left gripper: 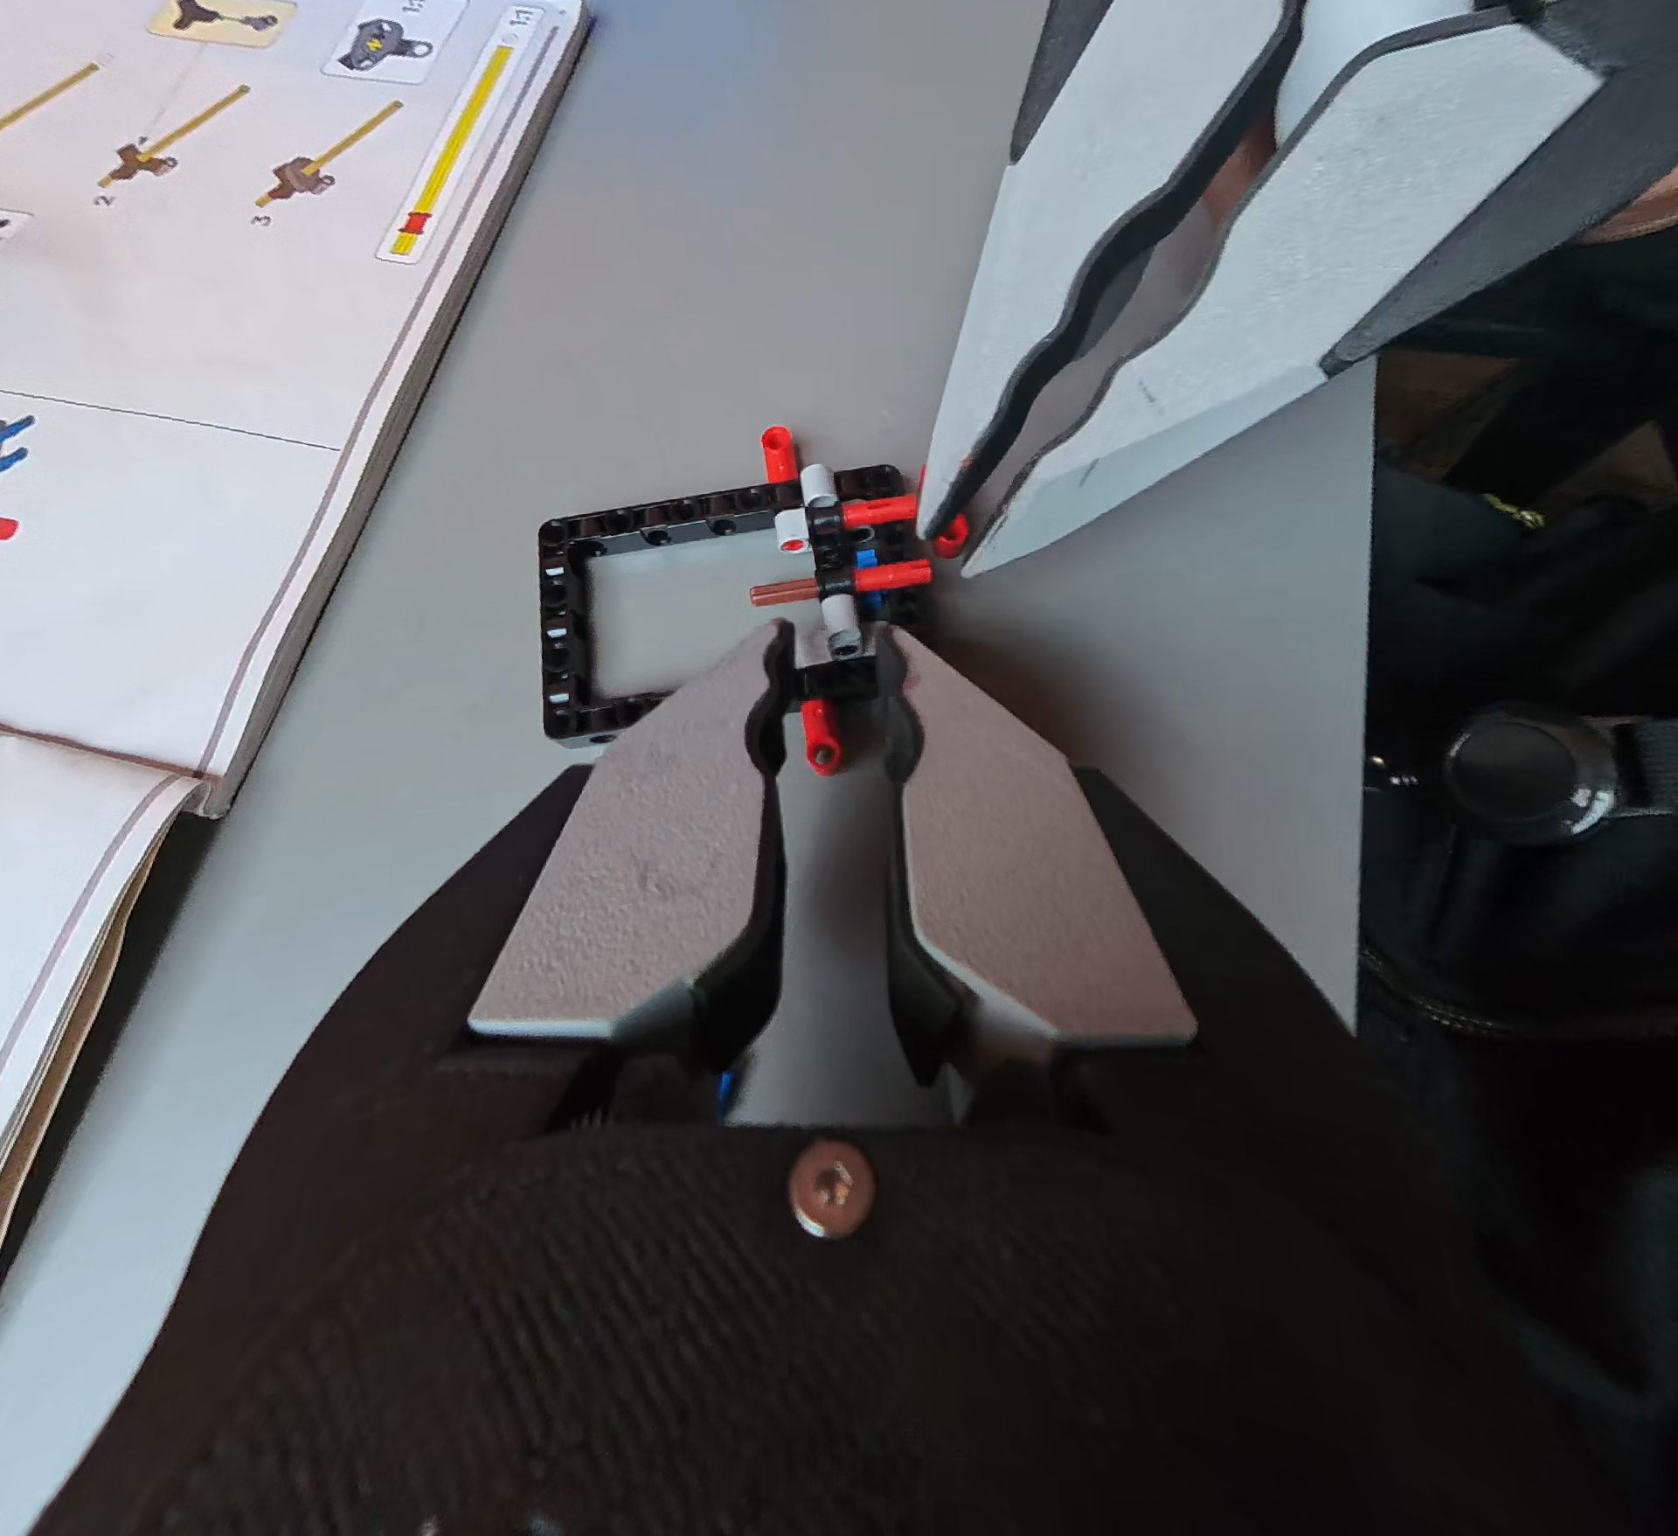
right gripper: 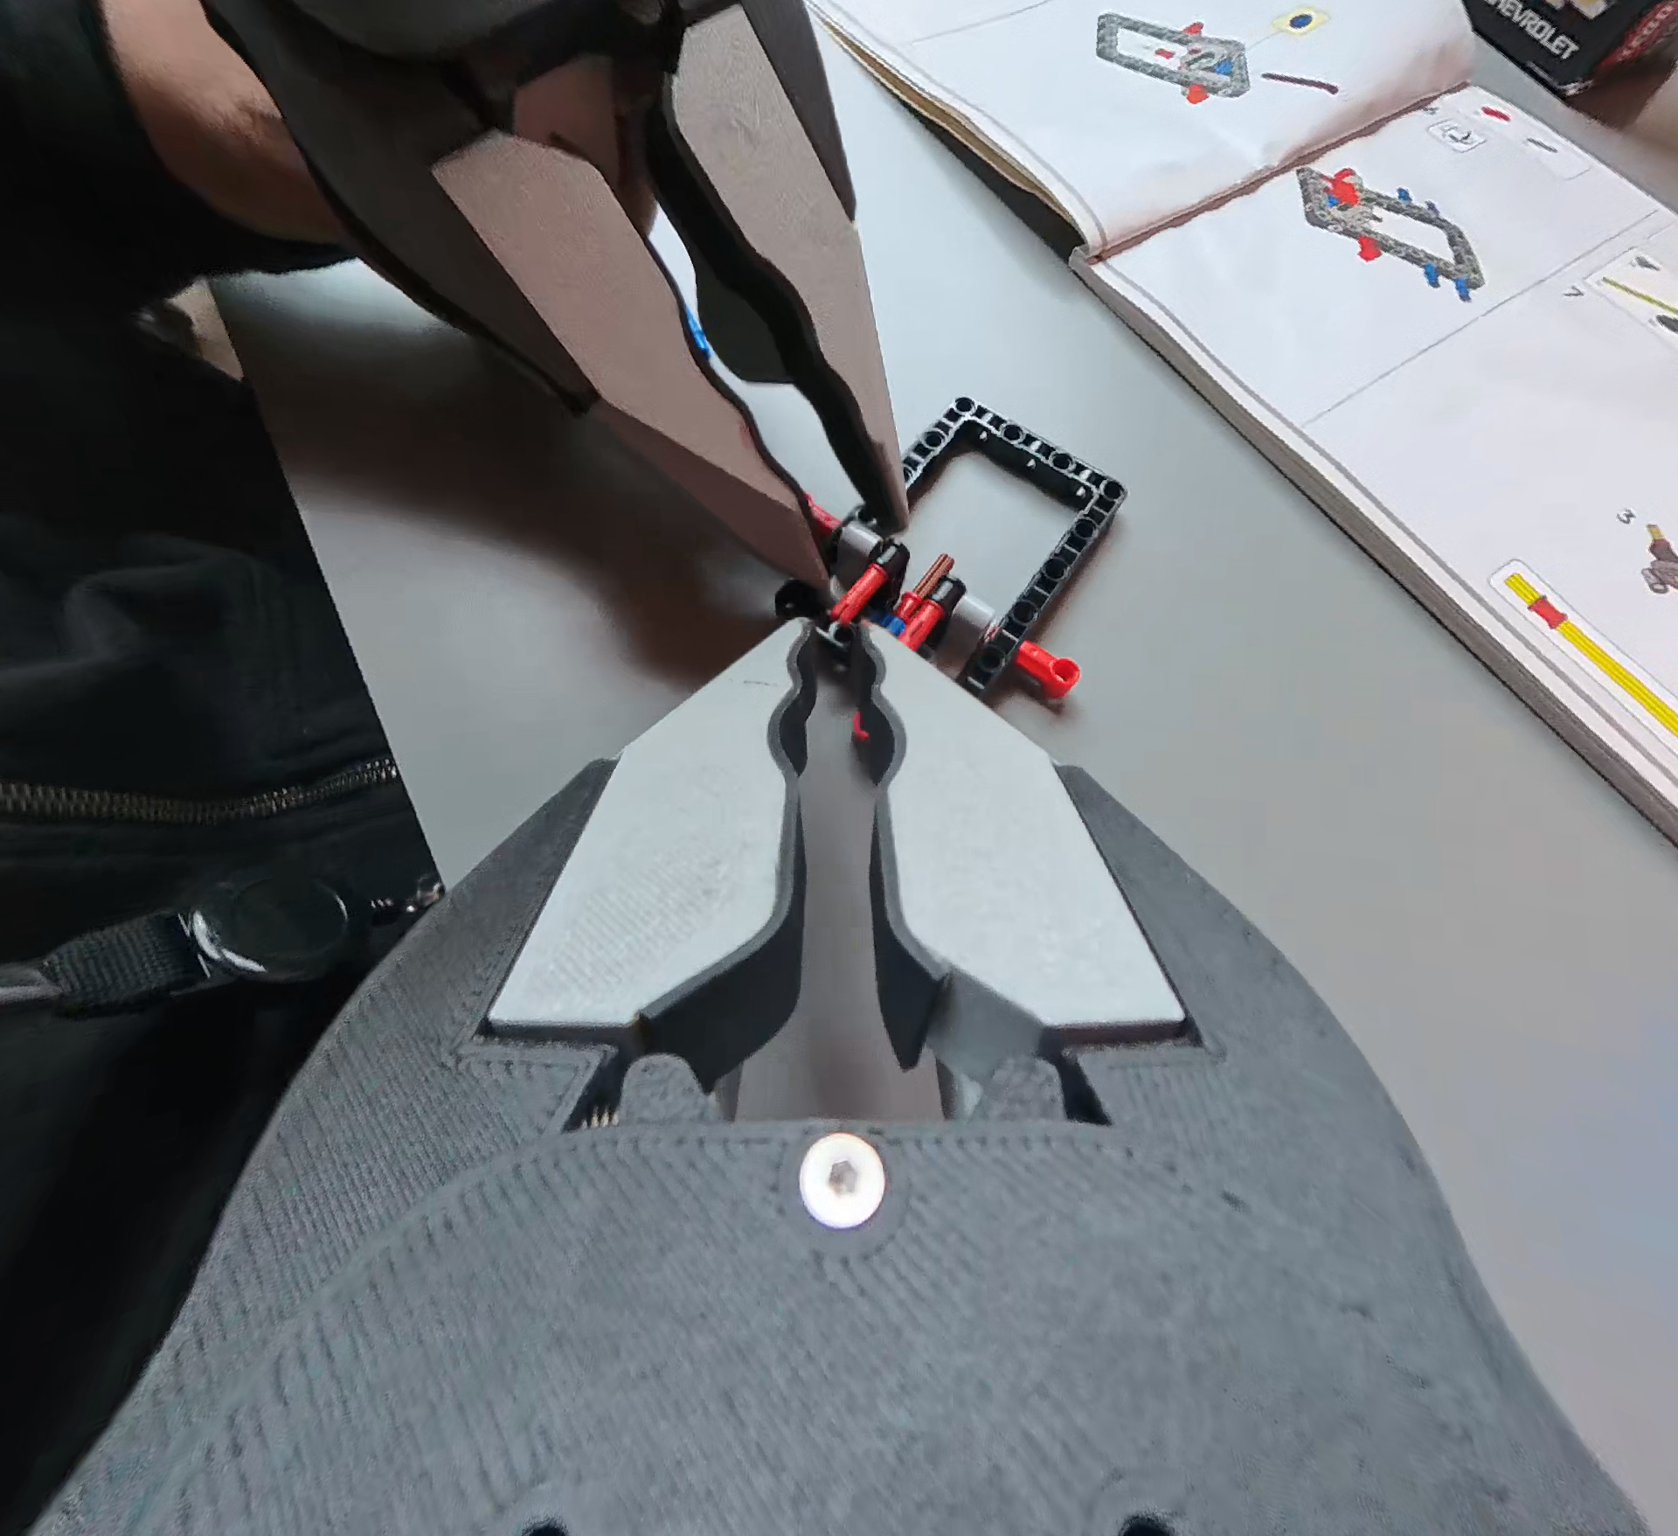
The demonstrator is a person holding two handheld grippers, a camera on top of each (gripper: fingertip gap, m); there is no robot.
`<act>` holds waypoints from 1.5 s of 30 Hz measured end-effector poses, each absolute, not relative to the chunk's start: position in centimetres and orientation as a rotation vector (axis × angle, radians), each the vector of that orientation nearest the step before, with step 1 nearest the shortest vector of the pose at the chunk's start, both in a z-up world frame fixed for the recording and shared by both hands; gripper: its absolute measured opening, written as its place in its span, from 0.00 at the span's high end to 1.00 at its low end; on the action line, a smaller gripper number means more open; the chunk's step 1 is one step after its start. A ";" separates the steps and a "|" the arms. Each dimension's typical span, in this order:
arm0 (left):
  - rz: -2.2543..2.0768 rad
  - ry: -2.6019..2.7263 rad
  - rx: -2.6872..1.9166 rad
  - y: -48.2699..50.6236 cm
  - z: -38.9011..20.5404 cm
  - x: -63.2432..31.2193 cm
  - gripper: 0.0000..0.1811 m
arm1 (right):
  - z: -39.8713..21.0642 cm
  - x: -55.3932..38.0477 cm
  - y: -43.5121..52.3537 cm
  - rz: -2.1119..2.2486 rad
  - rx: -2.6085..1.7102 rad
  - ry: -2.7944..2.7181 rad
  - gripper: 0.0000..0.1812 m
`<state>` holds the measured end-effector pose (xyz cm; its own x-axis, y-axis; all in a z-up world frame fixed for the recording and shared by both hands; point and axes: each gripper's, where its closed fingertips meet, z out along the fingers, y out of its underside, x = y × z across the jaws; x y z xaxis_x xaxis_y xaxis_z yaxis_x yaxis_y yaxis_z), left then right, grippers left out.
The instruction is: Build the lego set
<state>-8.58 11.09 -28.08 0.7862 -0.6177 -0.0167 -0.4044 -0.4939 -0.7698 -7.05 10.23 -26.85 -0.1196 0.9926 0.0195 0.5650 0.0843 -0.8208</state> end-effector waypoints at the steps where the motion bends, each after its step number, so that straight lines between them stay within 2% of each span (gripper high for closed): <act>1: -0.322 0.763 -2.161 11.2 -28.2 -8.6 0.94 | -26.9 -7.2 10.2 0.900 -1.552 -1.746 0.98; 2: -0.313 0.772 -2.156 11.2 -28.2 -8.4 0.97 | -27.0 -7.3 10.3 0.894 -1.566 -1.734 0.98; 31: -0.138 0.597 -2.171 10.8 -28.0 -8.5 0.97 | -27.5 -7.4 10.1 0.930 -1.703 -1.668 1.00; 45: -0.100 0.580 -2.190 10.3 -28.2 -8.6 0.97 | -27.7 -7.5 9.9 0.781 -1.641 -1.743 1.00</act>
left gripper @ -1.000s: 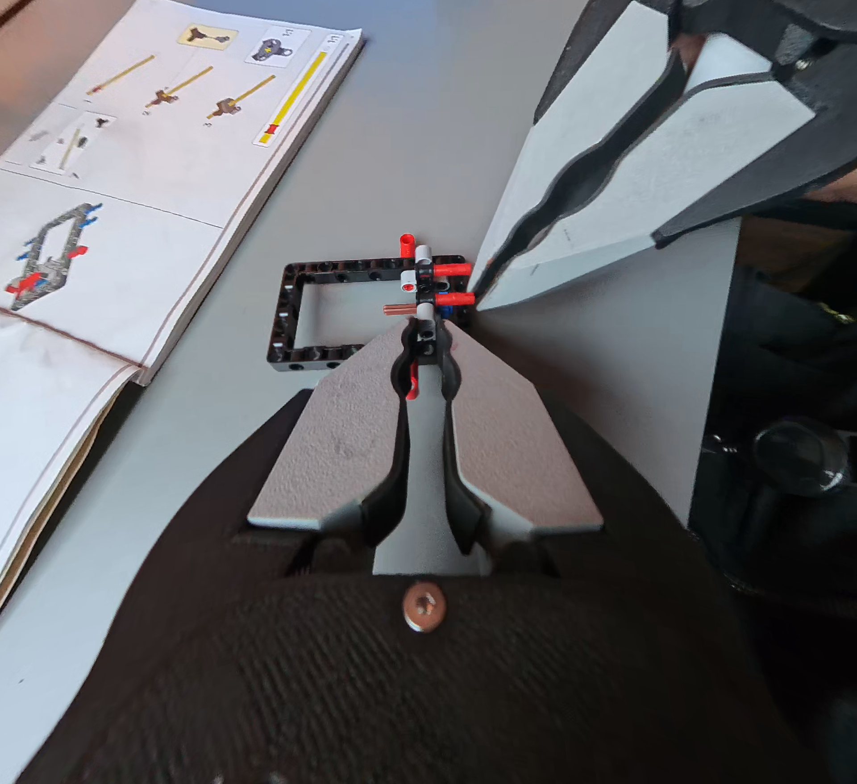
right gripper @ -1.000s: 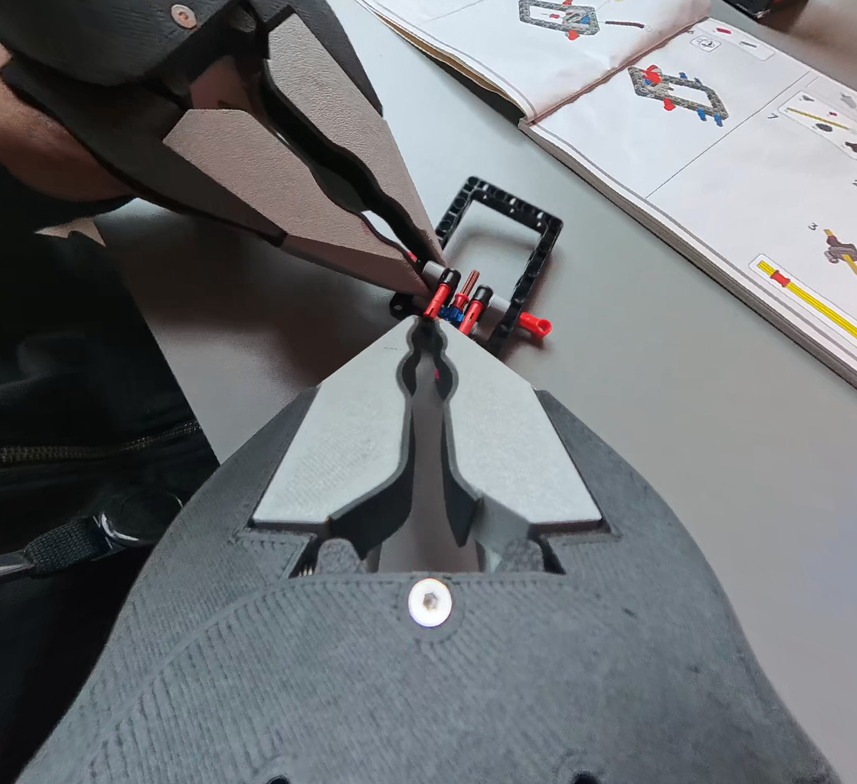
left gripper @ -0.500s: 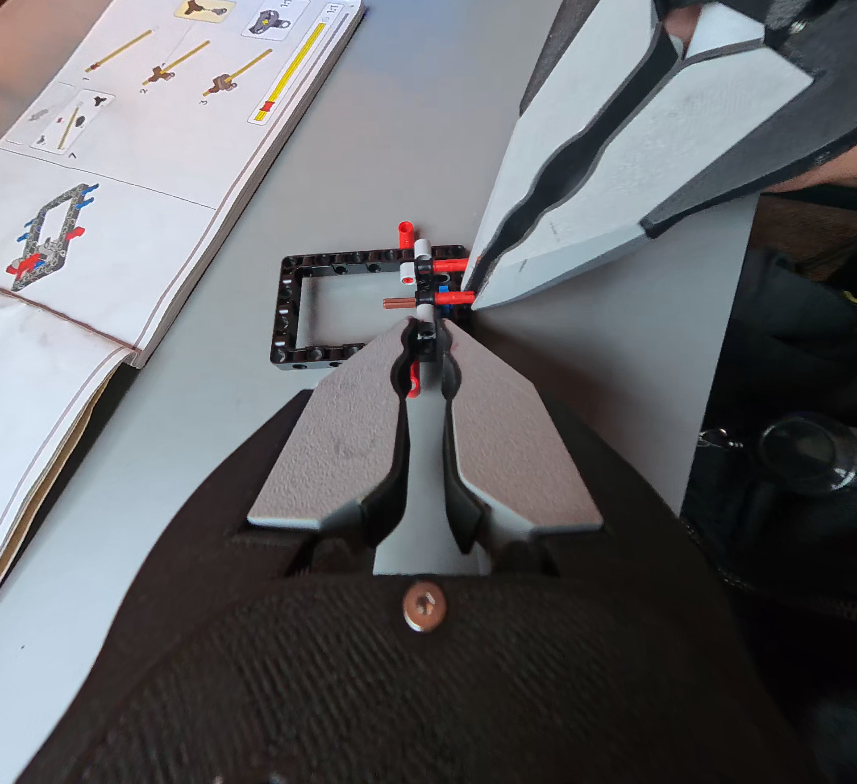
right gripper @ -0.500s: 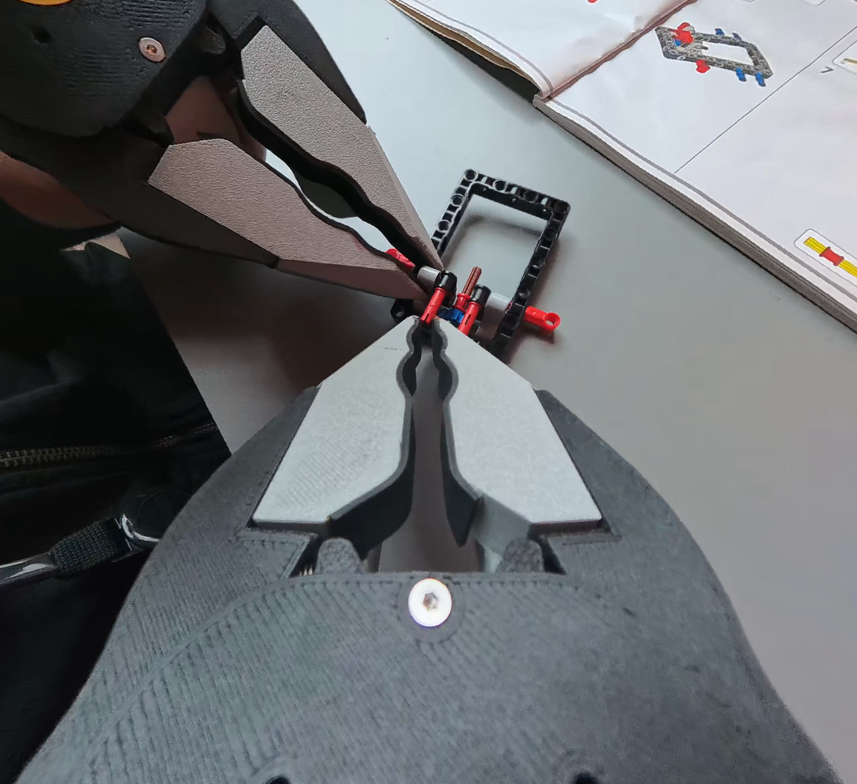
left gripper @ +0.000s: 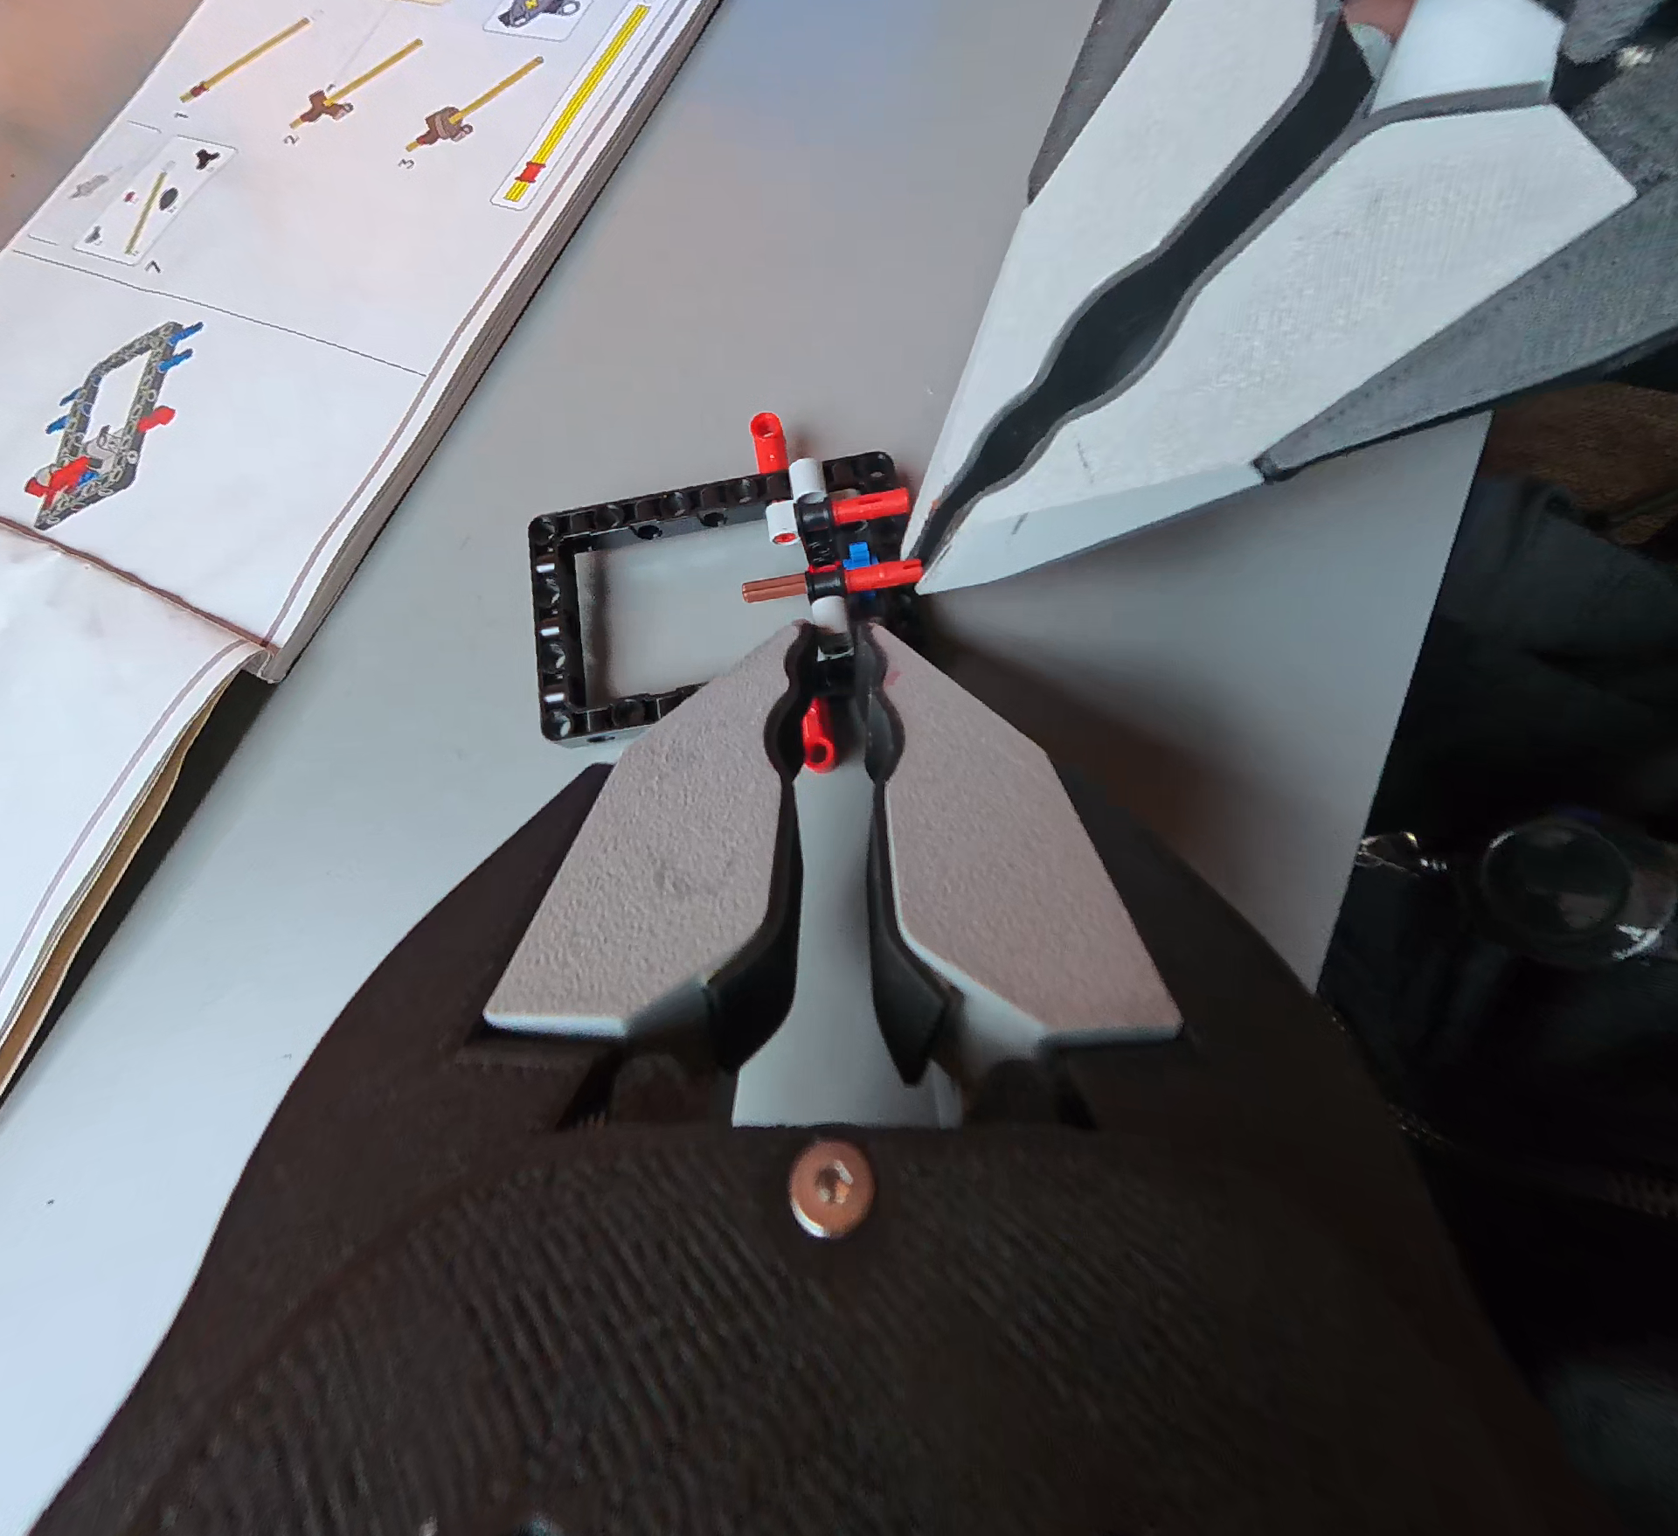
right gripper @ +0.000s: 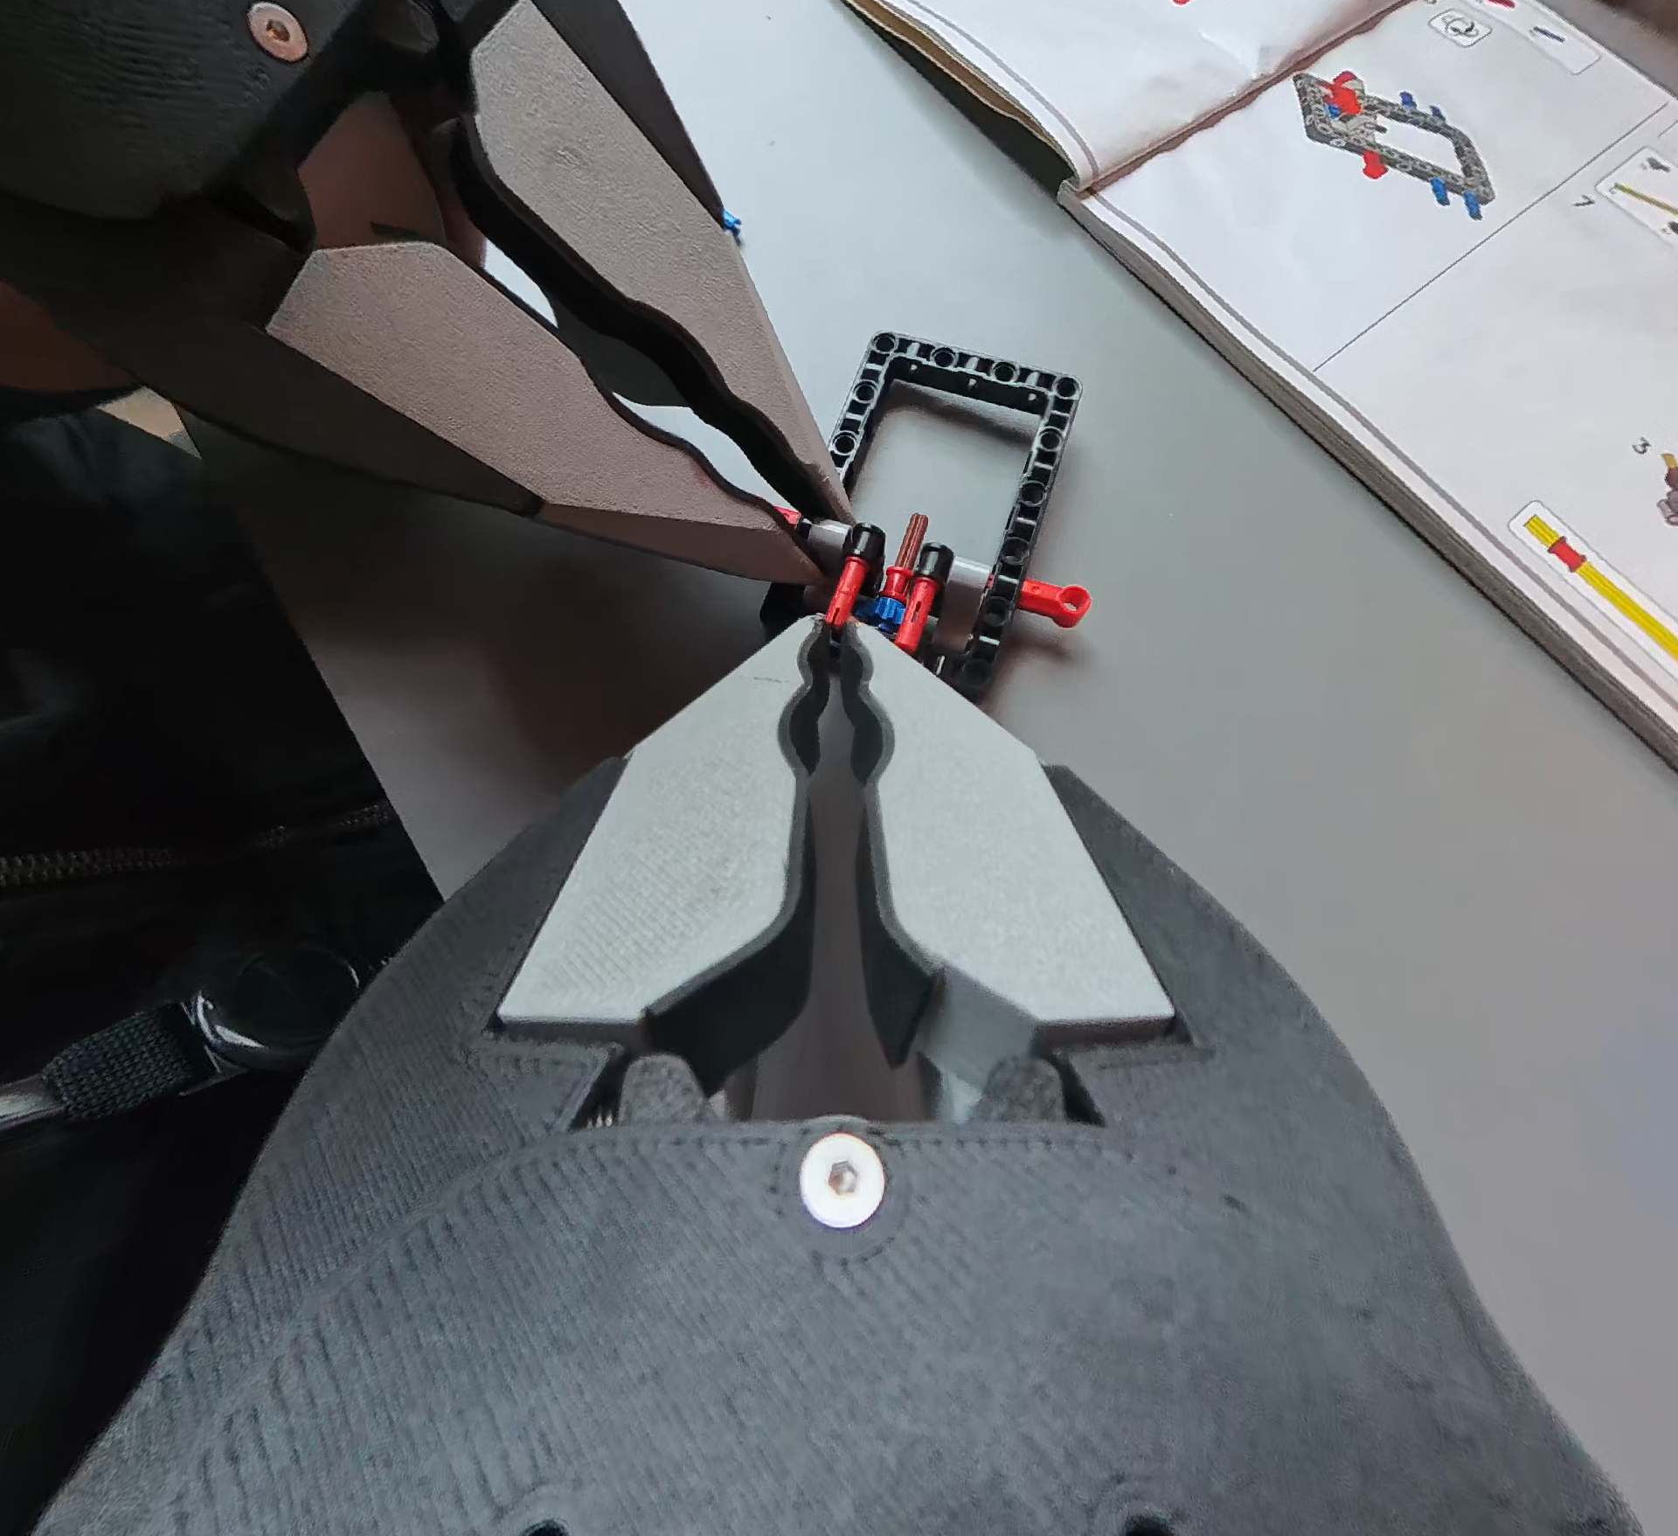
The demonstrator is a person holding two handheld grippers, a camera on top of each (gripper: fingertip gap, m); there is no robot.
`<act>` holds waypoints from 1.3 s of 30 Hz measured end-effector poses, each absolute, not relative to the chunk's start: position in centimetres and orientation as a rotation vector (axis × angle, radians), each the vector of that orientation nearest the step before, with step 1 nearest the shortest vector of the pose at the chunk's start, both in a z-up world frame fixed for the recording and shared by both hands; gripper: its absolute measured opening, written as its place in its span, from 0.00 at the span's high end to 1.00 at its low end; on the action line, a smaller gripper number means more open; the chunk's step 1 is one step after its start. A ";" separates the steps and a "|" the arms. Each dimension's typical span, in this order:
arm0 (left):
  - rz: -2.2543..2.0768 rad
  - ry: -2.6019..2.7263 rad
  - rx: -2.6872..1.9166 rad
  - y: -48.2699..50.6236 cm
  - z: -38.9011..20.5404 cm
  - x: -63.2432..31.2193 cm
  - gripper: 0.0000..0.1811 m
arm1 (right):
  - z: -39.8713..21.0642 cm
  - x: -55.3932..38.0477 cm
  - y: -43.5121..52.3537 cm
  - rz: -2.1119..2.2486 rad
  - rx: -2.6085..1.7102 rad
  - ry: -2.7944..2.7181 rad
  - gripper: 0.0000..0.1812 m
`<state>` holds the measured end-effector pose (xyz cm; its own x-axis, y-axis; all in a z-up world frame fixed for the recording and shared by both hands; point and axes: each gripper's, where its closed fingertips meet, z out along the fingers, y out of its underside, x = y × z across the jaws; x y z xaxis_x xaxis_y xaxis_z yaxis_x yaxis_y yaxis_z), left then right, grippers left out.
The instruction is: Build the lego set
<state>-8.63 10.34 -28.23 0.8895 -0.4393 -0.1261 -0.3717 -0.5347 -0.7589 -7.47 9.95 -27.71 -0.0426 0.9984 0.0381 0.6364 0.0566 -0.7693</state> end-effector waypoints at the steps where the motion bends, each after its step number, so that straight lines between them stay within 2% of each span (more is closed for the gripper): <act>1: -0.100 0.579 -2.190 10.3 -28.2 -8.6 0.97 | -27.8 -7.5 9.9 0.755 -1.619 -1.763 1.00; 24: -0.151 0.543 -2.195 10.3 -28.1 -8.5 0.97 | -26.2 -7.8 9.8 0.788 -1.556 -1.664 1.00; 29: -0.136 0.551 -2.197 10.4 -28.2 -8.4 0.97 | -26.9 -7.5 9.9 0.733 -1.586 -1.670 0.96; 33: -0.127 0.553 -2.195 10.4 -28.2 -8.5 0.97 | -27.0 -7.5 9.8 0.735 -1.588 -1.676 1.00; 39: -0.131 0.550 -2.196 10.4 -28.2 -8.5 0.97 | -27.3 -7.5 9.8 0.708 -1.587 -1.683 0.99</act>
